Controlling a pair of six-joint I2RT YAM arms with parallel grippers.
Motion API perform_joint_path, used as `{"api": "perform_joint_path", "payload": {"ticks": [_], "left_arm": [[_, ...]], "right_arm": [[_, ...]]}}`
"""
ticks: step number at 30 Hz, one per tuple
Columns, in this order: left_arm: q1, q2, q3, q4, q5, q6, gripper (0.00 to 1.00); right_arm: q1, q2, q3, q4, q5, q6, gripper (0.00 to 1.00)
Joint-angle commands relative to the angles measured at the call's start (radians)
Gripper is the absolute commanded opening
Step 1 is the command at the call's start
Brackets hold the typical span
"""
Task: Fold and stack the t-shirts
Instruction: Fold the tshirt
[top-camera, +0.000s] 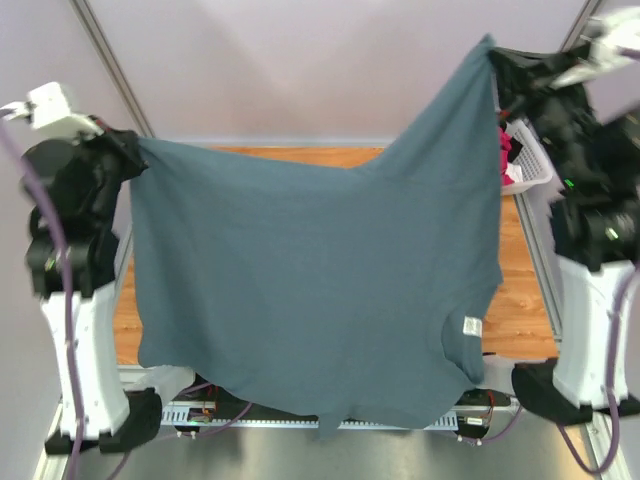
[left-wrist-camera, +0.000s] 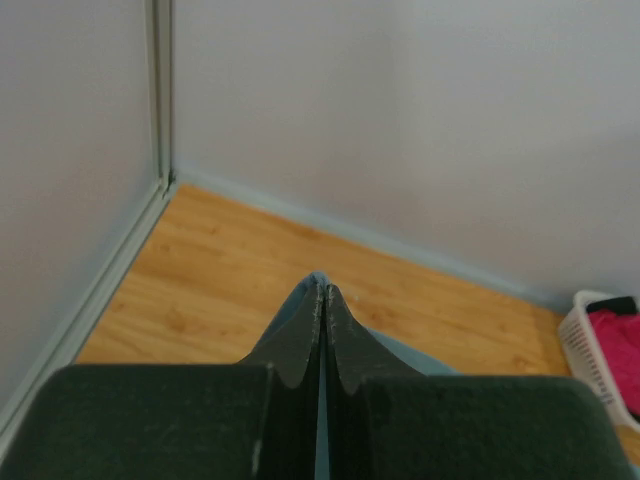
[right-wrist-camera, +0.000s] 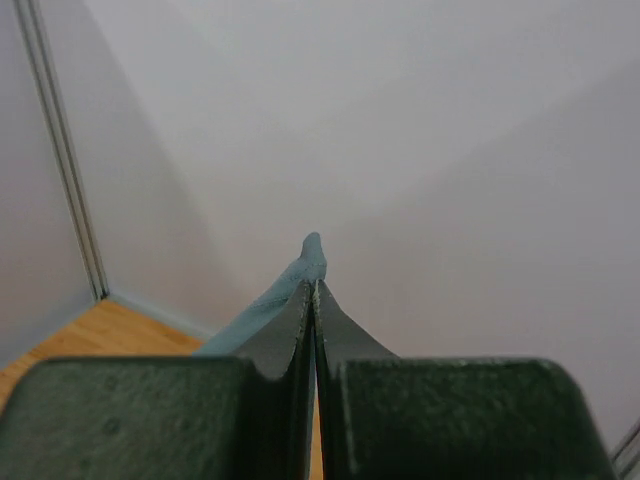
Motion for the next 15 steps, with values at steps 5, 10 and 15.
{"api": "perform_joint_path", "payload": {"ticks": [5, 10, 15], "left_arm": [[0.0, 0.257, -0.161, 0.115, -0.095, -0.058, 0.0], [0.0, 0.307, -0.4, 0.33, -0.111, -0.058, 0.0], [-0.003, 0.449, -0.473, 0.456, -0.146, -0.019, 0.0]], "right_arm": [[0.001, 0.336, -0.069, 0.061, 0.027, 0.006, 0.0], [0.004, 0.443, -0.23, 0.22, 0.002, 0.082, 0.0], [0.003, 0.619, -0.286, 0.307, -0.013, 0.094, 0.0]]}}
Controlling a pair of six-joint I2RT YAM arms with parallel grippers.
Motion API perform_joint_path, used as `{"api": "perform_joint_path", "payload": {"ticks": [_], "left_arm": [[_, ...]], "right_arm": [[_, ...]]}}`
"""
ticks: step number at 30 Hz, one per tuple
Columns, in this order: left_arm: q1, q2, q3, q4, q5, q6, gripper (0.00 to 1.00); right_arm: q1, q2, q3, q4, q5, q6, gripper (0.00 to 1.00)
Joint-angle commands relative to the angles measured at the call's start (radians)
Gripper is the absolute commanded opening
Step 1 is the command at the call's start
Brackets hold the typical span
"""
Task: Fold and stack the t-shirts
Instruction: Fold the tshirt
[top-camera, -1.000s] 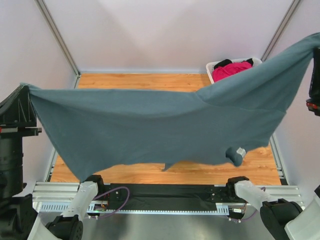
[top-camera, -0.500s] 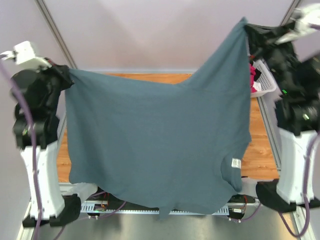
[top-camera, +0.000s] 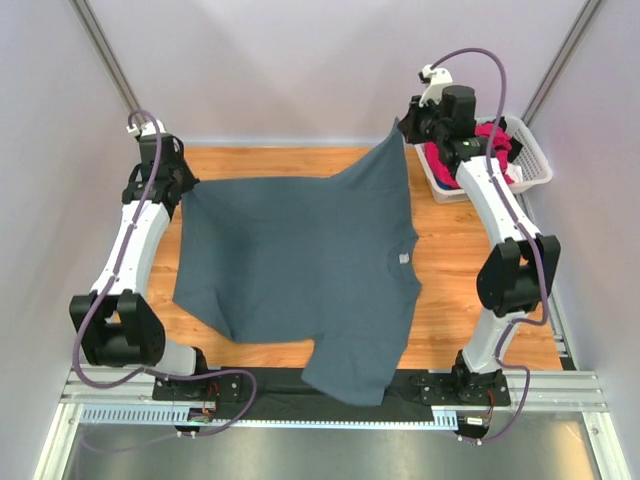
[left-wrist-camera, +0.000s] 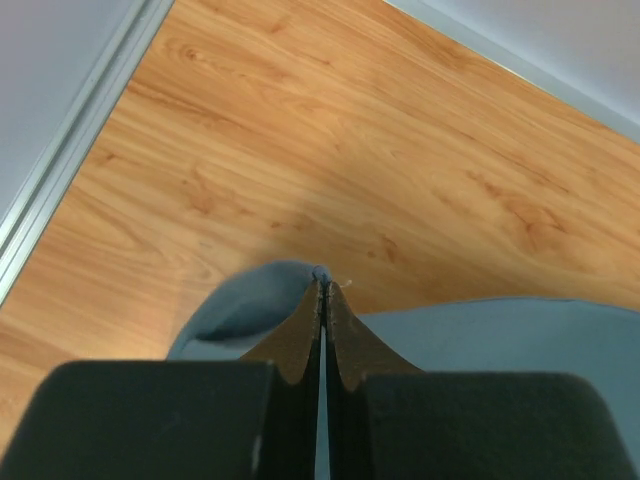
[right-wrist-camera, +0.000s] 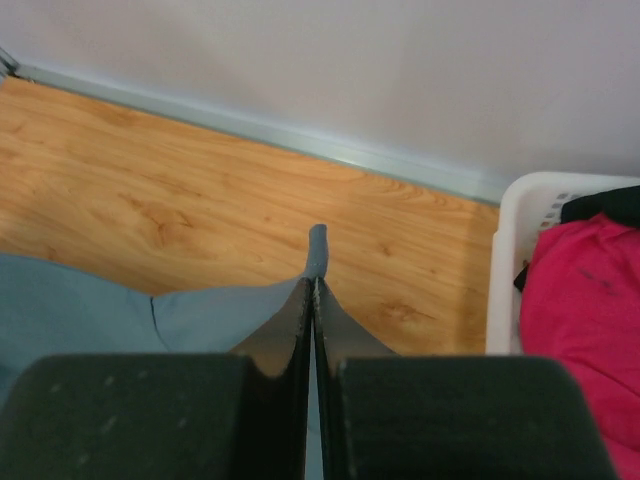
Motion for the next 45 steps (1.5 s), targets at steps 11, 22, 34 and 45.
{"api": "perform_joint_path", "payload": {"ticks": [11, 22, 34, 45], "left_arm": [[-0.003, 0.35, 0.08, 0.313, -0.052, 0.108, 0.0], [0.004, 0.596, 0.335, 0.33, -0.09, 0.153, 0.0], [0.047, 0.783, 0.537, 0.294, -0.056, 0.108, 0.0], [0.092, 0.791, 0.521, 0.247, -0.023, 0.057, 0.0]], "right_arm": [[0.002, 0.4, 0.335, 0.156, 0.016, -0.008, 0.0], [0.004, 0.534, 0.475, 0.205, 0.026, 0.05, 0.0], [0.01, 0.613, 0.546, 0.202, 0.095, 0.081, 0.0], [0.011, 0.617, 0.541, 0.219, 0.053, 0.101, 0.0]]}}
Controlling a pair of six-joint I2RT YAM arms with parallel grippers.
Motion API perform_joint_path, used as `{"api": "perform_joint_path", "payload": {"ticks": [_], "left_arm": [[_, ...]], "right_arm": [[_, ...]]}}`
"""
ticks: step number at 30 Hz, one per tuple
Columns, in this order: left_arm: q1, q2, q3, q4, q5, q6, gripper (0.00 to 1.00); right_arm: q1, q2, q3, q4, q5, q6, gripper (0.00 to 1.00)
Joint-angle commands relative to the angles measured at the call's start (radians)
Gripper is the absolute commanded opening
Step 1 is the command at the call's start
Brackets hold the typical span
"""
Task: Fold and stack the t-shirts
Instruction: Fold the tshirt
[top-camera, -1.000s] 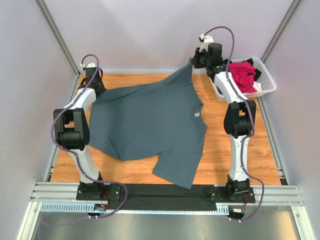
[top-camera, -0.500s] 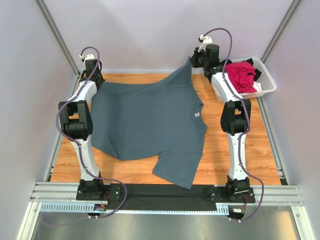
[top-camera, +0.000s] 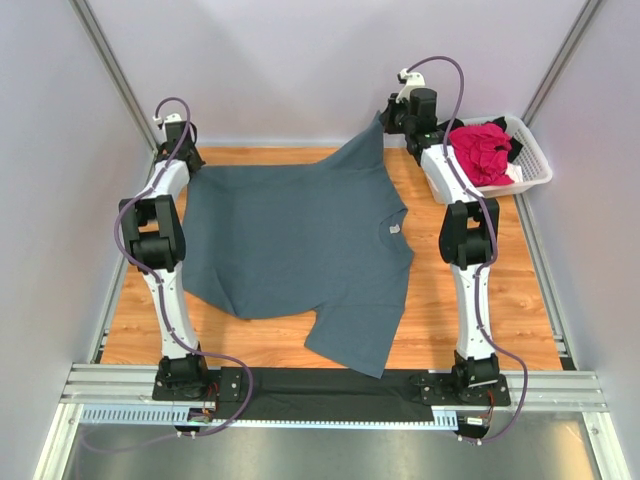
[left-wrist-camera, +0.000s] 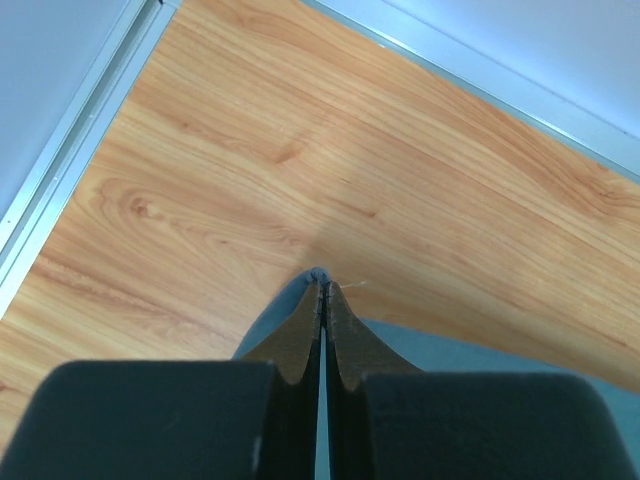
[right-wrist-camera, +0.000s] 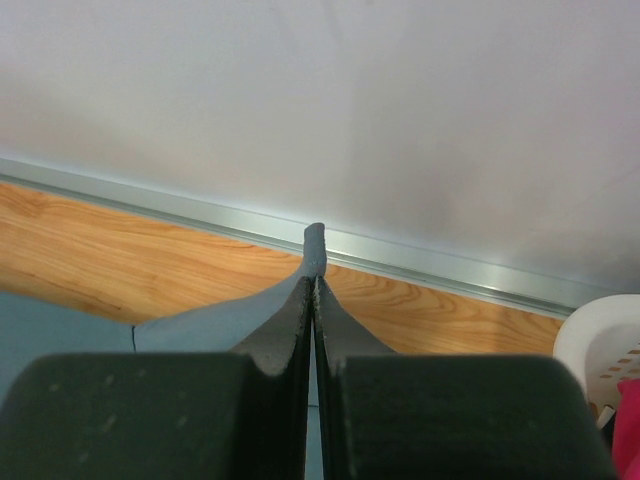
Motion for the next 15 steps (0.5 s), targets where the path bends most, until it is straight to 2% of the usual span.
{"api": "perform_joint_path", "payload": {"ticks": [1, 5, 9, 15], "left_arm": [[0.026, -0.032, -0.007, 0.009, 0.04, -0.024, 0.0], [0.029, -0.035, -0.026, 0.011, 0.074, -0.012, 0.0], [0.029, -0.052, -0.049, 0.023, 0.1, 0.006, 0.0], [0.032, -0.075, -0.078, 0.026, 0.098, 0.022, 0.0]], "right_arm": [[0.007, -0.005, 0.022, 0.06, -0.017, 0.01, 0.0], [0.005, -0.059, -0.056, 0.072, -0.047, 0.01, 0.0], [0.002, -0.158, -0.204, 0.138, -0.063, 0.002, 0.0], [-0.004, -0.198, -0.226, 0.115, -0.106, -0.006, 0.0]]}}
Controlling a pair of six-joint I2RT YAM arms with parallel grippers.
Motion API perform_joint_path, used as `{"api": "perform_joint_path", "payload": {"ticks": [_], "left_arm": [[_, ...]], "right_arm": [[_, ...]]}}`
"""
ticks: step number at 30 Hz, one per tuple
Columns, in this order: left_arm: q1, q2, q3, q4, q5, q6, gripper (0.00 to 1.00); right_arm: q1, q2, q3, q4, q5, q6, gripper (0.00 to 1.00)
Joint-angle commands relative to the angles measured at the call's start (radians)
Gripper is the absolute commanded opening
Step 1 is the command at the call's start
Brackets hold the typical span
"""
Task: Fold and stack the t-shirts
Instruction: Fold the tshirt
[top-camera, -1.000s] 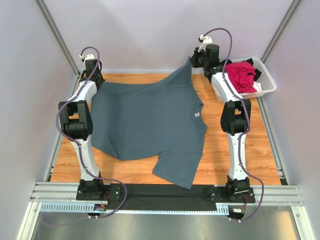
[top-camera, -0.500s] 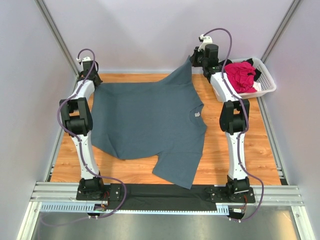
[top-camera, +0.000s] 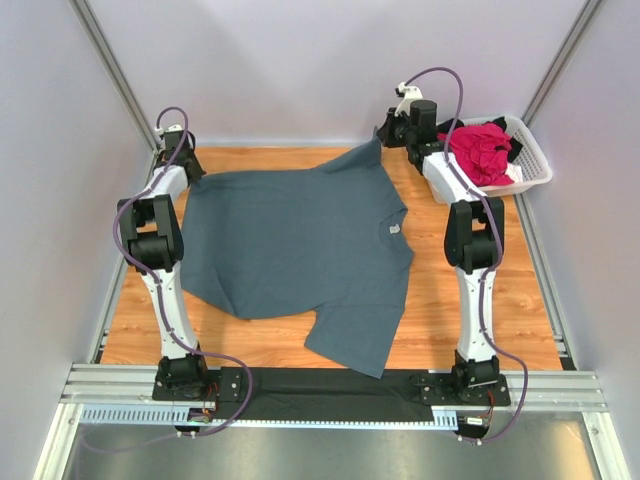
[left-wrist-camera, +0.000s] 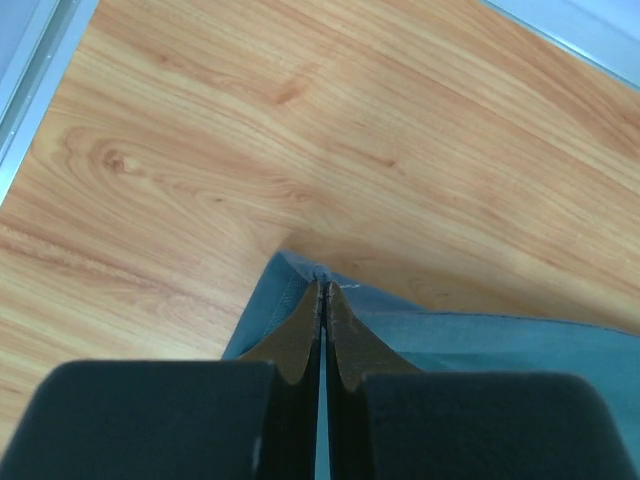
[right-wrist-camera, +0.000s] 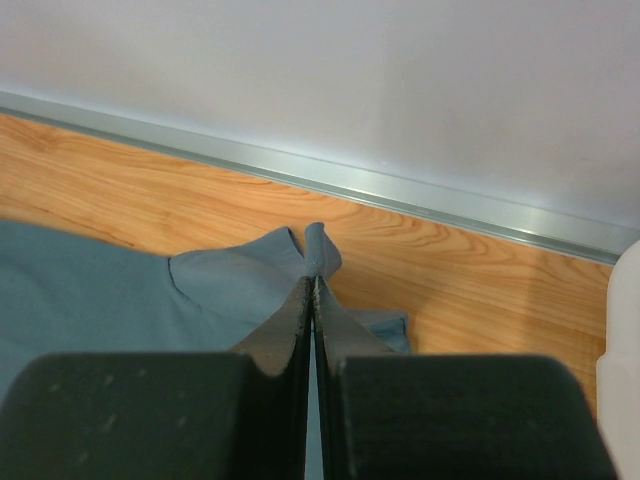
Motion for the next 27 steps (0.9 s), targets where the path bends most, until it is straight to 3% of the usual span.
{"api": "perform_joint_path", "payload": {"ticks": [1, 12, 27], "left_arm": [[0.009, -0.078, -0.011, 0.027, 0.015, 0.02, 0.0], [0.041, -0.144, -0.094, 0.04, 0.003, 0.055, 0.0], [0.063, -0.164, -0.1, 0.088, 0.141, 0.128, 0.0]], "right_arm": [[-0.004, -0.112, -0.01, 0.061, -0.039, -0.004, 0.0], [-0.004, -0.239, -0.151, 0.081, -0.031, -0.037, 0.0], [-0.008, -0.319, -0.263, 0.069, -0.019, -0.031, 0.0]]}}
